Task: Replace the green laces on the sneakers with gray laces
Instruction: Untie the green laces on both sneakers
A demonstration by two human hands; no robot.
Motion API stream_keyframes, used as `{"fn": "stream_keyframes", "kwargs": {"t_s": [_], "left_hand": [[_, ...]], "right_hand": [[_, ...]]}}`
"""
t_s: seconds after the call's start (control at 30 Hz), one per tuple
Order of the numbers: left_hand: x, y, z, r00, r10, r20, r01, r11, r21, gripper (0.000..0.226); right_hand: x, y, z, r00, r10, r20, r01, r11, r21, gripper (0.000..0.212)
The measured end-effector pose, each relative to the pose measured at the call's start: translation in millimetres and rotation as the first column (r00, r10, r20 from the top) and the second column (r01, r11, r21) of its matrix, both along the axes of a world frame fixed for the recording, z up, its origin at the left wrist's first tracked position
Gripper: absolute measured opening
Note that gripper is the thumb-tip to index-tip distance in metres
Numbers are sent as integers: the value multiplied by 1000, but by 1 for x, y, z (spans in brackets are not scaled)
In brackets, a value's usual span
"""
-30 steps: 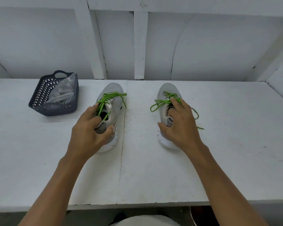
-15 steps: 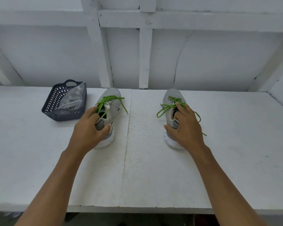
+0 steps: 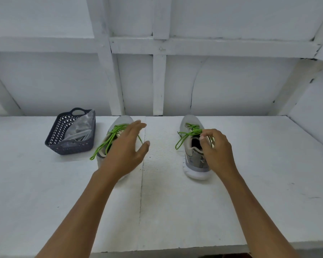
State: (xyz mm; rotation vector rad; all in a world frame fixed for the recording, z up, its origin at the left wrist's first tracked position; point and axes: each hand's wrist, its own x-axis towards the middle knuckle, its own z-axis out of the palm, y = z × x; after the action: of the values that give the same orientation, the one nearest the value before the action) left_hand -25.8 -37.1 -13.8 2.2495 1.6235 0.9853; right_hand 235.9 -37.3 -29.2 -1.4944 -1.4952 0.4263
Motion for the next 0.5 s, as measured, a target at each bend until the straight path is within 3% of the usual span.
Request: {"fn": "stream_keyframes", "kwargs": {"t_s": [0.27, 0.5], "left_hand": [[41, 30, -6, 973, -231, -5, 230, 968, -100, 49], [78, 48, -14, 944, -307, 120, 327, 920, -218, 45]], "right_hand": [[17, -11, 3, 986, -99, -138, 78, 985, -152, 12], [32, -16, -6, 967, -155, -203, 99, 960, -261, 14]]}}
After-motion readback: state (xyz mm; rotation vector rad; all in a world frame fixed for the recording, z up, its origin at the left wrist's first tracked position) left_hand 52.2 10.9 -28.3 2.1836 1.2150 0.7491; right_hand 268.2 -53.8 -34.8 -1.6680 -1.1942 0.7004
